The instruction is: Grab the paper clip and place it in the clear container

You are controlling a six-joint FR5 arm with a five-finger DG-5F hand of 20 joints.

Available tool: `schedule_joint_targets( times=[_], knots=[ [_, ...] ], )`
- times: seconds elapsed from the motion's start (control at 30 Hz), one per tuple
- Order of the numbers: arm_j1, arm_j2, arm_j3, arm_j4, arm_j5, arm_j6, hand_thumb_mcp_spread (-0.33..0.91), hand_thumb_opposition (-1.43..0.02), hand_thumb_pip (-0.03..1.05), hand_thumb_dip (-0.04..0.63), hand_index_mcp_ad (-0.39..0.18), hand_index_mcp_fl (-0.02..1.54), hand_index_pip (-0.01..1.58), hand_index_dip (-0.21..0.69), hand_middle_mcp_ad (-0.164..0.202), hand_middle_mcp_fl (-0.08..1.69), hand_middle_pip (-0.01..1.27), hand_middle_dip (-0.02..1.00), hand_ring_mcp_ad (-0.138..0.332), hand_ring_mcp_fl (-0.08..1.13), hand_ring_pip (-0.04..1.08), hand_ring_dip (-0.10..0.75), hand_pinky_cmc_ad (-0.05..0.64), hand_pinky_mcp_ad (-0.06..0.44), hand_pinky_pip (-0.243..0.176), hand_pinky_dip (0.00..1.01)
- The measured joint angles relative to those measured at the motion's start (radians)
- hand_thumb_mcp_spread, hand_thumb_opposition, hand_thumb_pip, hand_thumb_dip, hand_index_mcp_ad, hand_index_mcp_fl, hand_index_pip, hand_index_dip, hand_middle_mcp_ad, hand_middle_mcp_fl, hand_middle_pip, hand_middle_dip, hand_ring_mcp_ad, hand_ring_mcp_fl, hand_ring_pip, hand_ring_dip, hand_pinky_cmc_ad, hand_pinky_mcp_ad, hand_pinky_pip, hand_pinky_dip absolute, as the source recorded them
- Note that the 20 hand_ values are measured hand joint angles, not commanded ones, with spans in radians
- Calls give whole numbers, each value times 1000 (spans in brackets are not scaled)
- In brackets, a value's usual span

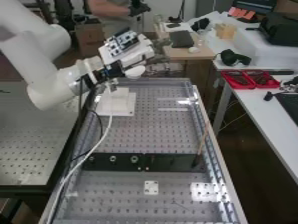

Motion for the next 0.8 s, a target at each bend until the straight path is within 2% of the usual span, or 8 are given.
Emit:
schedule_joint_targets(
  times=[0.37, 0.8],
  knots=[
    [167, -92, 76, -17, 111, -4, 679, -1077, 747, 326, -188, 393, 161, -182, 5, 738, 948, 730, 24, 511, 342, 527, 464, 250, 51, 195],
    [225, -226, 185, -99, 203, -42, 679, -1079, 747, 326, -188, 393, 161, -182, 5, 738, 949, 730, 24, 511, 342, 524, 464, 248, 49, 195]
  ],
)
